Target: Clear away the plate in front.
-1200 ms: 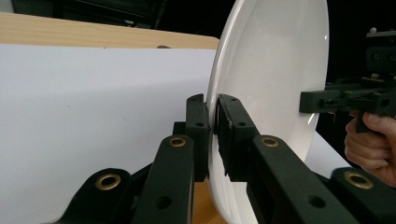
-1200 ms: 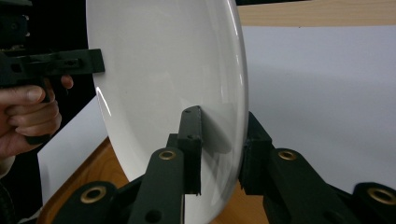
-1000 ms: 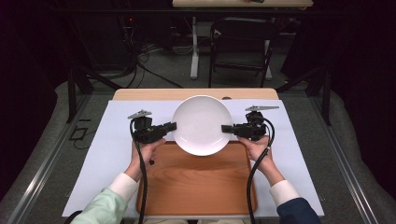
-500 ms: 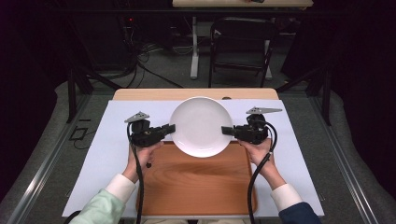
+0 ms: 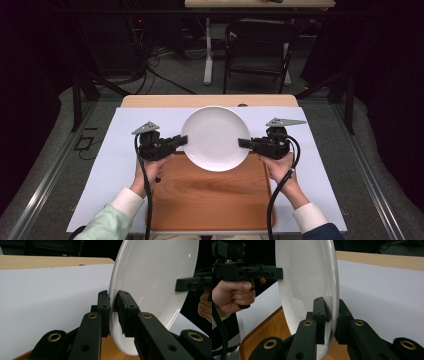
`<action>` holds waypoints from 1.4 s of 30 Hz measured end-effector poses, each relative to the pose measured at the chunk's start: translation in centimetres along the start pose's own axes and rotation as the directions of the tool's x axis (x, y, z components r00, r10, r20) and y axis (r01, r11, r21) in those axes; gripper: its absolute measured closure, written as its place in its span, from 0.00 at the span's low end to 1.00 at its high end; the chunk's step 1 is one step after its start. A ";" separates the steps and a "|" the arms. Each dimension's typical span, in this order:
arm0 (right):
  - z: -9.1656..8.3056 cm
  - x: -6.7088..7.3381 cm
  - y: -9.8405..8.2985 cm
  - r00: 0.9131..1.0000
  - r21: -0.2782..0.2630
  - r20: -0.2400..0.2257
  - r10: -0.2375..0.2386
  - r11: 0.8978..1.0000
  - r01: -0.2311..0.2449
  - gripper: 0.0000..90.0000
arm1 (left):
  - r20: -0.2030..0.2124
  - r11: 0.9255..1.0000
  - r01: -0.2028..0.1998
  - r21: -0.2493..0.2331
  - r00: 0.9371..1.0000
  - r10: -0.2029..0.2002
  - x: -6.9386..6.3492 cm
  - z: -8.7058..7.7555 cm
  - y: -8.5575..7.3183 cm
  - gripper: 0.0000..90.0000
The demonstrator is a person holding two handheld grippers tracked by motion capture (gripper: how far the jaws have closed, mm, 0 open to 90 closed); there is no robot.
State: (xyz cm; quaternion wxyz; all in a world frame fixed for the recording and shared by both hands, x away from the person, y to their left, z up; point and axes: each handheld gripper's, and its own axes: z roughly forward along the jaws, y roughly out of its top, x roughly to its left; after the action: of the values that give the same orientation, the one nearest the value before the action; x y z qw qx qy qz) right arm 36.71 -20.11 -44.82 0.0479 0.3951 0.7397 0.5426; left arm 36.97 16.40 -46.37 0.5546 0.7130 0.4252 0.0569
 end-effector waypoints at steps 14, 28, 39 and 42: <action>-1.1 1.3 -0.8 1.000 -0.003 -0.013 -0.013 1.000 0.013 0.91 | 0.016 1.000 -0.009 0.008 1.000 0.009 -0.9 -1.0 -0.5 0.89; -1.5 2.5 -1.6 0.999 0.013 -0.027 -0.023 1.000 0.024 0.91 | 0.026 1.000 -0.006 0.017 1.000 0.006 -1.5 -2.3 -1.3 0.89; -1.6 3.4 -2.3 0.999 0.035 -0.041 -0.036 0.999 0.038 0.91 | 0.035 1.000 -0.014 0.024 0.999 0.014 -1.8 -3.1 -1.8 0.89; -1.7 3.7 -2.4 0.998 0.038 -0.044 -0.041 0.998 0.043 0.91 | 0.038 1.000 -0.018 0.026 0.999 0.018 -1.9 -3.3 -1.9 0.89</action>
State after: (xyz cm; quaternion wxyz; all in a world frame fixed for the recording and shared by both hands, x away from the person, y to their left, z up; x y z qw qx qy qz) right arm 32.07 -19.32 -44.85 0.0356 0.3685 0.7592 0.5353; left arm 32.97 17.60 -45.96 0.5528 0.7249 0.4089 0.0428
